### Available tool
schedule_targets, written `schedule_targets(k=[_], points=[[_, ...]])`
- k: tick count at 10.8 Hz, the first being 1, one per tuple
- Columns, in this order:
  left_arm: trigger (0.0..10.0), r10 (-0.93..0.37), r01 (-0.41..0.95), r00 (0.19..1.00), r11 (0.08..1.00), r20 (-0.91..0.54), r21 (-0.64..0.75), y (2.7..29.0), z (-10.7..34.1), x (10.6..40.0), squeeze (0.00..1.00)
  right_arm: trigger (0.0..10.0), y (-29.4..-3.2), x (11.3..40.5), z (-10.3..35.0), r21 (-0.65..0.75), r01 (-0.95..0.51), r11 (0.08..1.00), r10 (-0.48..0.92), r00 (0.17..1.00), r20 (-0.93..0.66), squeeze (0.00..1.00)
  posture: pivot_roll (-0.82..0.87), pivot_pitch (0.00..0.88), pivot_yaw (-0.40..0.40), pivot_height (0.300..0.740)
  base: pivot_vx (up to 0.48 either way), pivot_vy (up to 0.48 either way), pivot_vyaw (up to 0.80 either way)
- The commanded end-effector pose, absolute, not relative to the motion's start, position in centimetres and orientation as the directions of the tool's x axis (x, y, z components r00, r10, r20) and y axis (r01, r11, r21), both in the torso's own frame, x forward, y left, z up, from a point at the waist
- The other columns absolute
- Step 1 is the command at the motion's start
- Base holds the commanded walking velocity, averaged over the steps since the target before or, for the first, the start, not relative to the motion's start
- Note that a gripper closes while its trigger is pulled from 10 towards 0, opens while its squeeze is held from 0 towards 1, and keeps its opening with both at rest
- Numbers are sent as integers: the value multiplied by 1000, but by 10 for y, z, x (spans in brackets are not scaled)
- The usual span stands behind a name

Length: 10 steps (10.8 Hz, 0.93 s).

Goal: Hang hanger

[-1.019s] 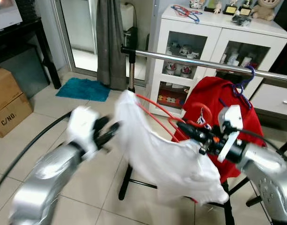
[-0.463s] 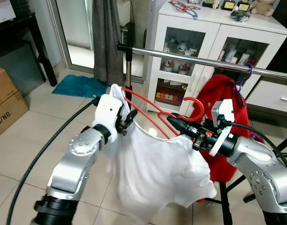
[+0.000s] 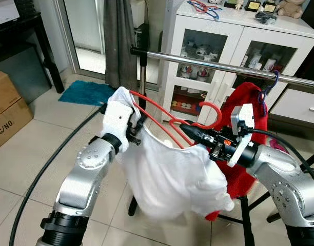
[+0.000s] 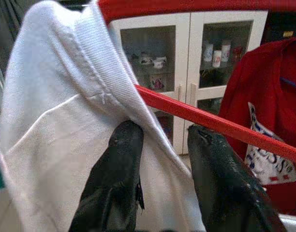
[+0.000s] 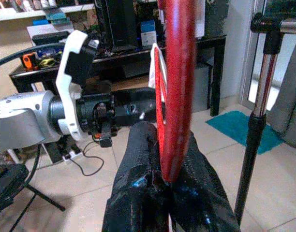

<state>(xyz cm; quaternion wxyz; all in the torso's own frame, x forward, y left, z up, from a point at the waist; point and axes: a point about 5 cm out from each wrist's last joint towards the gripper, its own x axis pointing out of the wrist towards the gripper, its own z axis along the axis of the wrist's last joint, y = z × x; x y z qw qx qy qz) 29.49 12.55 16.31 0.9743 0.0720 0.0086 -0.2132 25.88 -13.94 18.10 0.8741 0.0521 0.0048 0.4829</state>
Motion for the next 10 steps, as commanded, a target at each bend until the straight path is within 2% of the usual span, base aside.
schedule_targets(k=[1, 5, 10], points=[[0, -426, 427, 904, 894, -34, 135, 122, 165, 296, 0, 10000, -139, 260, 187, 85, -858, 507, 857, 512, 58, 0, -59, 0, -84, 740, 0, 0, 0], [0, -395, 397, 918, 905, -42, 151, 128, 163, 297, 0, 10000, -139, 261, 185, 89, -861, 501, 861, 506, 48, 0, -55, 0, -86, 740, 0, 0, 0], [0, -403, 409, 913, 899, -69, 157, 133, 164, 292, 0, 10000, -148, 273, 172, 57, -802, 595, 803, 590, -88, 0, -49, 0, -85, 740, 0, 0, 0]])
